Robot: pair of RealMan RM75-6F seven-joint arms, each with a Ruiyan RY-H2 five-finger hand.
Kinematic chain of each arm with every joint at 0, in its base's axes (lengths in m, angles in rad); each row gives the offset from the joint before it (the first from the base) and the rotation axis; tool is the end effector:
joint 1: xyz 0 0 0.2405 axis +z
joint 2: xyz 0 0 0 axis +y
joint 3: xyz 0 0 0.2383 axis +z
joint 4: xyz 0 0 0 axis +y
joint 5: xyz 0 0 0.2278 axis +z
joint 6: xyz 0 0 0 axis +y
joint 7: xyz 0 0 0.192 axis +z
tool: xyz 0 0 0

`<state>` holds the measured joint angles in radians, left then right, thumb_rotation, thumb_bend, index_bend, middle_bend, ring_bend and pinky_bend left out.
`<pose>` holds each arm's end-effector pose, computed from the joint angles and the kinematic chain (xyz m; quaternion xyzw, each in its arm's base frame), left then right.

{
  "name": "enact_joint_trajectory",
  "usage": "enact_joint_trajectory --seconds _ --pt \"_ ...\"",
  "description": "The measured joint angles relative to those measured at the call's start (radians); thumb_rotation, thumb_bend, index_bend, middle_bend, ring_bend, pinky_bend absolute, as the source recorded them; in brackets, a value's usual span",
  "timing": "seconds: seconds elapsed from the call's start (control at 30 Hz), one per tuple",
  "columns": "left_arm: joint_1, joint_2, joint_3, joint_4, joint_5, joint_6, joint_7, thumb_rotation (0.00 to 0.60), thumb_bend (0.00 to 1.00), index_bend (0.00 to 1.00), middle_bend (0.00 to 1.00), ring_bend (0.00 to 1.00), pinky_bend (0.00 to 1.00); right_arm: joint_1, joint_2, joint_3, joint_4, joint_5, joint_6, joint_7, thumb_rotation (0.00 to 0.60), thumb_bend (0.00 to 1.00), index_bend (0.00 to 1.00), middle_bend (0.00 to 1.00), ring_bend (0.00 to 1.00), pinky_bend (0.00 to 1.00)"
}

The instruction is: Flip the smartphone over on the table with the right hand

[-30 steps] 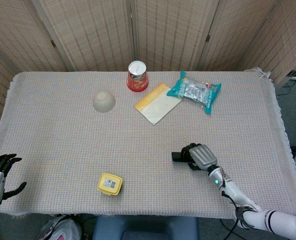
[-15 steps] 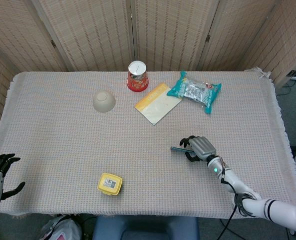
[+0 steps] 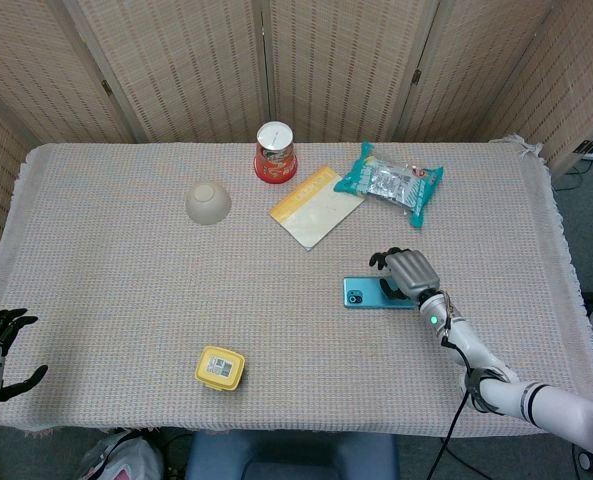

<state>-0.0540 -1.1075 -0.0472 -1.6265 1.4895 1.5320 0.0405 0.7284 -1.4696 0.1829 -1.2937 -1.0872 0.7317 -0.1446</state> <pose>-0.3052 0.2189 0.1455 -0.5832 -0.3748 -0.3805 0.6120 -0.2029 -0.4136 -0.0316 0.7292 -0.4448 0.2963 0.4273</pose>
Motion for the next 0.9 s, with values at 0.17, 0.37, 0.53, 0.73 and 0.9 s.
enact_joint_trajectory --seconds 0.17,0.37,0.53,0.73,0.9 --pt "-0.004 -0.003 -0.004 0.003 0.003 -0.001 -0.004 0.600 0.20 0.27 0.22 0.16 0.25 -0.021 0.026 -0.014 -0.044 -0.012 0.103 -0.079 0.600 0.45 0.33 0.37 0.24 0.32" --pt "-0.011 -0.015 -0.012 0.010 0.011 0.005 -0.007 0.600 0.20 0.27 0.22 0.16 0.25 -0.106 0.133 -0.043 -0.196 -0.060 0.283 -0.136 0.600 0.17 0.33 0.34 0.24 0.32" --pt "-0.017 -0.029 -0.015 0.013 0.021 0.010 0.002 0.600 0.20 0.27 0.22 0.16 0.25 -0.220 0.249 -0.083 -0.308 -0.156 0.460 -0.123 0.600 0.07 0.33 0.31 0.24 0.32" --pt "-0.028 -0.041 -0.018 -0.004 0.035 0.009 0.029 0.600 0.20 0.27 0.22 0.16 0.25 -0.386 0.356 -0.153 -0.382 -0.279 0.669 -0.079 0.600 0.06 0.32 0.28 0.24 0.32" --pt "-0.039 -0.050 -0.019 -0.021 0.045 0.003 0.053 0.600 0.20 0.27 0.22 0.16 0.25 -0.510 0.397 -0.210 -0.396 -0.365 0.807 -0.035 0.600 0.06 0.32 0.28 0.24 0.32"
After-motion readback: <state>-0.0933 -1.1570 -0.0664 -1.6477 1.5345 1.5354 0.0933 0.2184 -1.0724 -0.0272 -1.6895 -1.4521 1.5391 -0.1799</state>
